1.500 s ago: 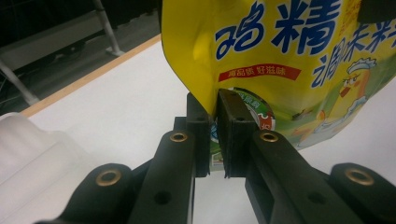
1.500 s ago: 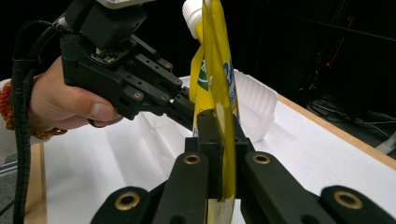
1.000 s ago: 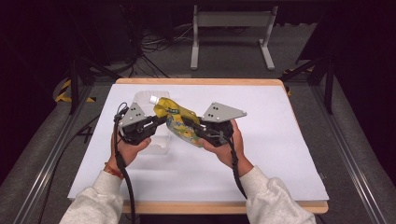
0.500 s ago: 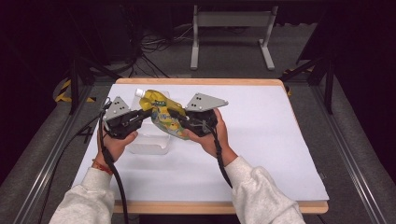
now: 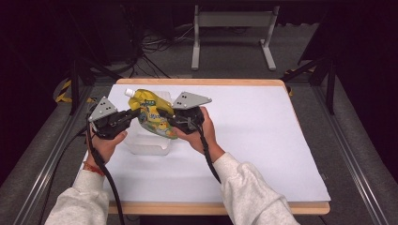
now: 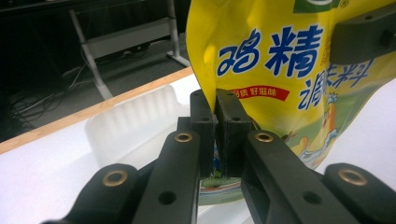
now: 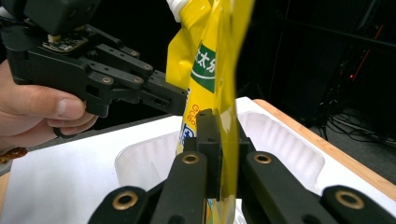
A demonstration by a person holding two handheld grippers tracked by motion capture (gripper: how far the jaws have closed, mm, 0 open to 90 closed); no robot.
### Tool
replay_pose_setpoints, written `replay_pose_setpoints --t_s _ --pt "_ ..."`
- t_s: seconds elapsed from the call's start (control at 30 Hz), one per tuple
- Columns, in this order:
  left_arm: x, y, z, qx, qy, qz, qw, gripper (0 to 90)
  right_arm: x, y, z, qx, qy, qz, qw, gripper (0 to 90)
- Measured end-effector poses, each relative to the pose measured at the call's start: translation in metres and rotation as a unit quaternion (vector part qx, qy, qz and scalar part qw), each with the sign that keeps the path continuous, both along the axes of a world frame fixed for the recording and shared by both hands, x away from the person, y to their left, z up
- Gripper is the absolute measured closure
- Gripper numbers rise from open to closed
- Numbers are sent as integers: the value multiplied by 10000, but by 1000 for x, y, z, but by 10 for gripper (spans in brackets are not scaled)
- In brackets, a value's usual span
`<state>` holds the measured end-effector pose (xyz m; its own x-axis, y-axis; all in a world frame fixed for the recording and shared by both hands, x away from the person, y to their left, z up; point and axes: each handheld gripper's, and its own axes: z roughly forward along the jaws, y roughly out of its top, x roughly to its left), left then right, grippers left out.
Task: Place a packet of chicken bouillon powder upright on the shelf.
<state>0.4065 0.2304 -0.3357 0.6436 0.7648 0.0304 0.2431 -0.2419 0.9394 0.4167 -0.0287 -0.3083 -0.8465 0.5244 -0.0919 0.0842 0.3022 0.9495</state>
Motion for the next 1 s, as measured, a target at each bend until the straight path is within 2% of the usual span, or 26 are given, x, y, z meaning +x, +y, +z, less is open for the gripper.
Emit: replay_pose_setpoints --t_s 0.23,0.43,0.6,0.77,0.87,0.9,1.0 --pt "3 12 -9 -124 44 136 9998 865 10 12 -10 -16 15 59 10000 894" --pt "4 16 -8 -138 -12 184 9997 877 17 18 -14 21 46 27 10000 894" --pt "6 20 -13 -206 102 187 9996 875 19 22 -19 16 94 12 10000 892" --pt "8 19 -19 -132 168 156 9997 875 21 25 -25 -11 176 25 9998 882" --pt "10 16 -27 87 251 148 9995 874 22 26 -30 -82 243 20 9997 874" --pt "10 16 -28 95 308 147 9994 873 22 27 -32 -111 259 26 9996 875" --pt "10 16 -32 174 317 140 9992 872 23 27 -37 -108 296 32 9995 875"
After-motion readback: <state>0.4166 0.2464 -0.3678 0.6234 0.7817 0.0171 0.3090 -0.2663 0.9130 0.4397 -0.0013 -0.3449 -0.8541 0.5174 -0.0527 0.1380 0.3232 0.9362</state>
